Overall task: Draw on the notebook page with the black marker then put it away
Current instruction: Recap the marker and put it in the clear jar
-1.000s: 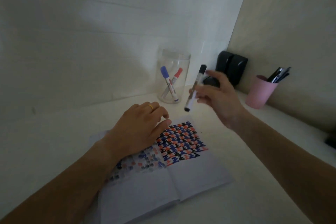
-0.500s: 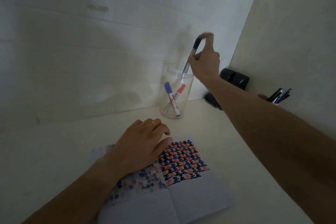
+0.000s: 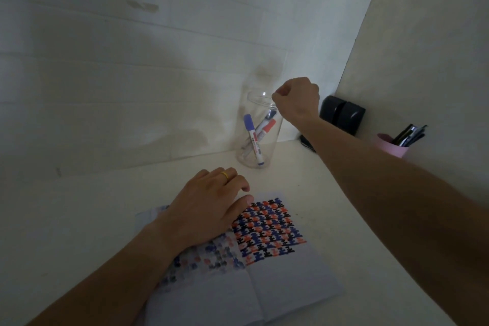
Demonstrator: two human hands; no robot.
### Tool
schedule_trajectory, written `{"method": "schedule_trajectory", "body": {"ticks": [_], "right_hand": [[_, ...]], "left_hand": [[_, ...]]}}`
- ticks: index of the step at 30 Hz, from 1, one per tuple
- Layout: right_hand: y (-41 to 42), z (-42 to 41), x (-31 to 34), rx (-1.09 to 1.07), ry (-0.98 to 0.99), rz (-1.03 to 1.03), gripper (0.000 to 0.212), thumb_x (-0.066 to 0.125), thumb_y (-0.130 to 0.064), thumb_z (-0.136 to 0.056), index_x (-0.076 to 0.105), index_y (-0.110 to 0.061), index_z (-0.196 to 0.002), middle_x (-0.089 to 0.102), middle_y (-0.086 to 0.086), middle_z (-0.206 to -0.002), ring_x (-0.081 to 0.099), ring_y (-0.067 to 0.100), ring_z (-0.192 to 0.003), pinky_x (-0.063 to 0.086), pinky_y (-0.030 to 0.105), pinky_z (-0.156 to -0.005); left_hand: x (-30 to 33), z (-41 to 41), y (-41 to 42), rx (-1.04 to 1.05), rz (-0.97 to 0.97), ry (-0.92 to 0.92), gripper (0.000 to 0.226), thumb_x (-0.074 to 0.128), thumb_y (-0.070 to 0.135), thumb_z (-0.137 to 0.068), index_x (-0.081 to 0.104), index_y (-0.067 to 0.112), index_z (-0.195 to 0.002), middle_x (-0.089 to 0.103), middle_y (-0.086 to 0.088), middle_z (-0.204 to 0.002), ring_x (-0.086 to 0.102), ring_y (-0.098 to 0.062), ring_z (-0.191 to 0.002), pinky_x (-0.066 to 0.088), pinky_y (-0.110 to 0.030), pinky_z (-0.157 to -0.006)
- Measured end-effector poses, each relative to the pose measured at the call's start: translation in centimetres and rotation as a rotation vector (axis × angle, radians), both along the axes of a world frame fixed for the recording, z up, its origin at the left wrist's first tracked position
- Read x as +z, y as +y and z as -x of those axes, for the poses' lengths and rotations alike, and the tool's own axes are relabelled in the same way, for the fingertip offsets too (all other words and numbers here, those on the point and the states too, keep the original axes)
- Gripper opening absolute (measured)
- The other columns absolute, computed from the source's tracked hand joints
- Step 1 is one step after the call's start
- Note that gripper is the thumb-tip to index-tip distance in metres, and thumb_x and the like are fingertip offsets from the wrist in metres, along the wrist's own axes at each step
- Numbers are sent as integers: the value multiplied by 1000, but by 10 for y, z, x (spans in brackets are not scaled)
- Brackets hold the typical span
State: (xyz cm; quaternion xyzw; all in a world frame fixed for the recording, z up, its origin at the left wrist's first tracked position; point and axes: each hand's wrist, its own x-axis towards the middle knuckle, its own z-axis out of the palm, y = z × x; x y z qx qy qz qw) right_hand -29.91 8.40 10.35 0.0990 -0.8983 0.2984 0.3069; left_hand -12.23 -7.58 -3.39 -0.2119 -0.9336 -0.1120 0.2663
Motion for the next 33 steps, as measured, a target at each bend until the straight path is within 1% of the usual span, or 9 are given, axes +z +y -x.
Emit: {"method": "schedule_trajectory", "body": {"ticks": [5, 8, 9, 12, 17, 19, 21, 25, 33], "right_hand": [[16, -26, -3, 53, 80, 43, 17, 67, -23, -88, 79, -16, -99, 79, -2, -99, 70, 13, -87, 51, 22, -80], [34, -57, -24, 77, 88, 25, 17, 67, -29, -91, 76, -20, -102, 74, -9, -96, 65, 5, -81, 46, 13, -71], [41, -69, -35, 83, 69, 8, 18, 67, -31, -91, 76, -21, -103, 72, -10, -96, 65, 5, -82, 47, 13, -71], [63, -104, -71, 97, -10, -30, 21, 65, -35, -92, 74, -23, -108, 71, -9, -104, 65, 6, -90, 55, 28, -83], [91, -148, -120, 99, -186, -63, 26, 58, -44, -95, 70, -28, -111, 66, -4, -116, 61, 14, -103, 53, 40, -92], [98, -157, -135, 88, -244, -116, 31, 52, -48, -96, 66, -31, -117, 64, -3, -123, 58, 17, -111, 49, 38, -97], [104, -162, -147, 86, -295, -181, 36, 48, -50, -96, 63, -30, -122, 61, -1, -127, 55, 19, -116, 45, 35, -97], [110, -159, -161, 117, -298, -296, 33, 48, -48, -97, 63, -30, -121, 57, -3, -128, 48, 18, -121, 42, 33, -98], [110, -157, -159, 115, -301, -304, 32, 50, -48, -97, 63, -31, -120, 56, -4, -127, 46, 18, -120, 41, 32, -98]], "left_hand": [[1, 0, 0, -1, 6, -19, 35, 35, 48, -101, 60, 25, -110, 62, 7, -98, 56, -11, -86, 44, -29, -77], [2, -1, 1, -2, 8, -44, 35, 36, 50, -100, 59, 27, -112, 63, 7, -101, 57, -10, -88, 47, -29, -79], [3, -2, 1, -8, 9, -53, 35, 37, 51, -100, 59, 27, -113, 64, 7, -103, 57, -10, -90, 47, -29, -79], [6, -7, 2, -33, 15, -90, 34, 39, 52, -98, 58, 30, -115, 64, 8, -109, 57, -10, -96, 48, -30, -82], [9, -13, 7, -45, -11, -158, 39, 36, 55, -96, 59, 32, -117, 63, 7, -120, 56, -12, -105, 51, -37, -86], [8, -15, 10, -30, -5, -201, 46, 30, 58, -94, 60, 32, -118, 61, 7, -123, 55, -13, -108, 51, -39, -87], [5, -13, 14, -17, 41, -246, 50, 26, 61, -91, 59, 35, -120, 58, 9, -126, 53, -12, -110, 51, -38, -89], [-3, -4, 15, -18, 132, -303, 44, 31, 60, -93, 54, 41, -126, 55, 12, -129, 49, -9, -113, 49, -35, -91], [-3, -2, 14, -51, 124, -332, 44, 31, 62, -93, 53, 43, -126, 55, 16, -129, 48, -7, -114, 48, -35, -92]]}}
